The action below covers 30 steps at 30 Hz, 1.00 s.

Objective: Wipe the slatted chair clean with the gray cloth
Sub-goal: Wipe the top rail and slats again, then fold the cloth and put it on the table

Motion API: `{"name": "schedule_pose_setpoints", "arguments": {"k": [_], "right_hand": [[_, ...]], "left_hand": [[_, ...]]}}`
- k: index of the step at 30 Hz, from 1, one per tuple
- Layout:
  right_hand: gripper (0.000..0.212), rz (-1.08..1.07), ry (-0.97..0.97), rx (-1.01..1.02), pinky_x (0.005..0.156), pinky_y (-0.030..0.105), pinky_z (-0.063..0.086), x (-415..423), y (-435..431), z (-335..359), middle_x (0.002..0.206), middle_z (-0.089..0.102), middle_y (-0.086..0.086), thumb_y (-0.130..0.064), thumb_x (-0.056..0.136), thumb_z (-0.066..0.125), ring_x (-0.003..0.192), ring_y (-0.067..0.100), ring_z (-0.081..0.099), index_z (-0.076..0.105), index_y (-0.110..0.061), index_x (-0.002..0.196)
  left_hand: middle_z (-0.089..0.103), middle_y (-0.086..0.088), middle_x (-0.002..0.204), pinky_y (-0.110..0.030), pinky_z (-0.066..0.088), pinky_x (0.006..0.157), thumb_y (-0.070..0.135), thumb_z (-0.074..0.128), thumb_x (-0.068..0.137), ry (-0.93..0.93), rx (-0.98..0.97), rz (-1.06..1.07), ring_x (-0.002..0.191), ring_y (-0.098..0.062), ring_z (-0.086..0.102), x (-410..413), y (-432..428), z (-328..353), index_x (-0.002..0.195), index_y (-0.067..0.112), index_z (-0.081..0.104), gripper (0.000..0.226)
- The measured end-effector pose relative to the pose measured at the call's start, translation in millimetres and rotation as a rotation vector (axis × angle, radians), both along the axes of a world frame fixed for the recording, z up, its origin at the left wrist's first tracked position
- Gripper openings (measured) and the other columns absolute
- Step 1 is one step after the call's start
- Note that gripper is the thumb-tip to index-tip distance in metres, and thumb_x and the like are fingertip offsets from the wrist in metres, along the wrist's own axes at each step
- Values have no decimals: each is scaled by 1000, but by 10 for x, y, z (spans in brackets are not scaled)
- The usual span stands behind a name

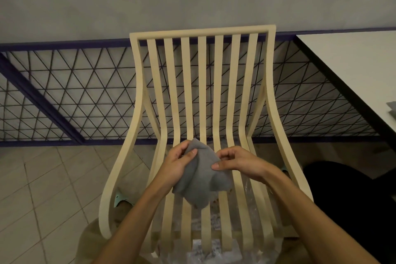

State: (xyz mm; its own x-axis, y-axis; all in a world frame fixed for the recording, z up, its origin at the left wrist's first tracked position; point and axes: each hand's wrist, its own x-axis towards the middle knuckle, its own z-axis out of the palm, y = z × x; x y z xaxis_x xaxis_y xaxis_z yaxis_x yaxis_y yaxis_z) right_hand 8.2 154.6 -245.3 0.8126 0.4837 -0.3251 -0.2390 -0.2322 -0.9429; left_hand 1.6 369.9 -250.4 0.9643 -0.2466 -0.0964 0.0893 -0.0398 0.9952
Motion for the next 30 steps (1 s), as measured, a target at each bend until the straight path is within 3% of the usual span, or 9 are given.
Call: {"name": "schedule_pose_setpoints", "arguments": {"k": [5, 8, 10, 13, 16, 19, 22, 25, 30], "right_hand": [[44, -211, 150, 217, 91, 41, 54, 32, -213, 181, 108, 65, 10, -30, 68, 83, 103, 25, 65, 66, -8, 103], [70, -313, 262, 455, 90, 51, 55, 38, -324, 348, 127, 59, 14, -27, 62, 88, 114, 33, 62, 60, -8, 124], [69, -309, 233, 368, 88, 49, 56, 38, -338, 528, 128, 60, 13, -25, 68, 86, 114, 32, 63, 57, -12, 129], [53, -480, 105, 185, 87, 42, 57, 154, -555, 851, 116, 67, 12, -16, 69, 80, 107, 28, 66, 61, -11, 118], [41, -620, -6, 142, 86, 42, 58, 331, -985, 1203, 114, 70, 14, -9, 76, 77, 103, 28, 69, 64, -7, 116], [39, -668, -100, -74, 75, 35, 57, 474, -1505, 1594, 111, 69, 13, -8, 80, 75, 100, 26, 69, 62, -8, 117], [30, -682, -154, -283, 64, 31, 56, 512, -2091, 1935, 100, 71, 12, -2, 80, 73, 92, 27, 69, 66, -8, 109], [22, -778, -151, -404, 52, 25, 54, 459, -2651, 2118, 93, 69, 10, 0, 82, 71, 79, 22, 67, 68, -8, 102], [22, -927, -123, -499, 61, 32, 55, 476, -3266, 2033, 100, 67, 17, 1, 79, 73, 78, 25, 64, 68, -4, 99]], "left_hand": [[69, 2, 111, -21, 50, 77, 17, 51, 98, 32, -110, 162, 100, -9, 66, 175, -191, 222, 121, 19, 59, 25], [71, 2, 105, -26, 54, 74, 19, 56, 96, -2, -153, 222, 95, -12, 69, 325, -437, 439, 119, 24, 57, 24], [70, 0, 104, -29, 56, 77, 20, 60, 94, -67, -140, 236, 94, -13, 69, 424, -655, 583, 114, 24, 57, 21], [69, -1, 107, -28, 57, 80, 22, 65, 91, -140, -131, 185, 94, -12, 68, 610, -1016, 793, 111, 27, 56, 23], [67, -6, 117, -30, 58, 79, 17, 68, 88, -30, -230, 109, 97, -14, 68, 815, -1366, 1003, 128, 21, 49, 45], [59, -6, 130, -40, 57, 86, 5, 71, 82, 52, -301, -54, 110, -20, 62, 924, -1787, 1215, 143, 26, 37, 73], [54, -4, 134, -46, 56, 89, -7, 67, 81, 20, -310, -177, 117, -23, 58, 927, -2289, 1357, 145, 33, 34, 82], [54, -6, 132, -46, 56, 88, -10, 63, 83, -16, -291, -248, 117, -24, 57, 913, -2821, 1423, 139, 27, 44, 70], [57, -11, 123, -48, 55, 89, -1, 65, 86, 28, -203, -355, 109, -26, 61, 968, -3516, 1428, 105, 27, 62, 34]]}}
